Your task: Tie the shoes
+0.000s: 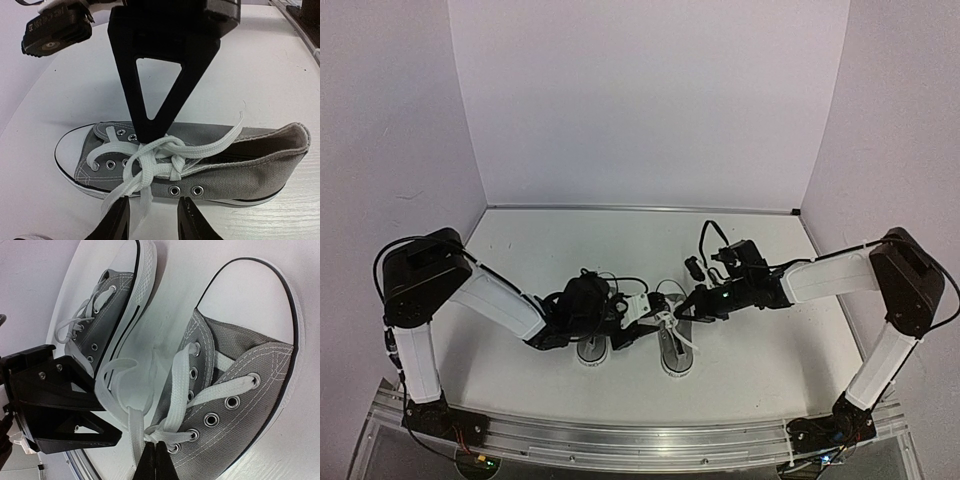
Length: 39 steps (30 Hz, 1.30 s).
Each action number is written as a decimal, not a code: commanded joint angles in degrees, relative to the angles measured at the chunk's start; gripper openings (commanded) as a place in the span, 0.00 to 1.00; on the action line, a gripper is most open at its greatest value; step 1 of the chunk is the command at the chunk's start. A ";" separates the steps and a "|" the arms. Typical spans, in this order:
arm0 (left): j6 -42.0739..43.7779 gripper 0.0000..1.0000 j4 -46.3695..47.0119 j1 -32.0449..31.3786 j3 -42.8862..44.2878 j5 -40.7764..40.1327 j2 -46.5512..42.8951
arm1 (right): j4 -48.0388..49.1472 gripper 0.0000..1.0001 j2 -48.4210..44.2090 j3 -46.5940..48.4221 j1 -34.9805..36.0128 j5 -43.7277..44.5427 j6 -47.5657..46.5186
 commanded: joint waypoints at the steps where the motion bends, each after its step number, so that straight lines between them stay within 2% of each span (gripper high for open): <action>1: 0.83 0.38 -1.40 1.08 -0.85 -1.12 -5.64 | -0.89 0.00 -2.82 -0.15 0.01 1.80 -1.43; 11: 8.01 0.58 -19.19 3.24 4.78 0.00 -7.40 | -1.92 0.00 -3.98 -1.17 0.02 2.42 -2.32; 29: 16.37 0.66 -27.76 3.48 16.69 -0.30 0.45 | -2.27 0.00 -4.42 -1.29 0.03 2.11 -2.64; 34: 17.96 0.58 -29.42 3.48 18.53 0.84 1.62 | -2.27 0.00 -4.47 -1.18 0.02 2.16 -2.62; 39: 18.41 0.37 -29.74 3.48 18.30 1.44 1.64 | -2.27 0.00 -4.96 -1.48 0.01 2.53 -2.42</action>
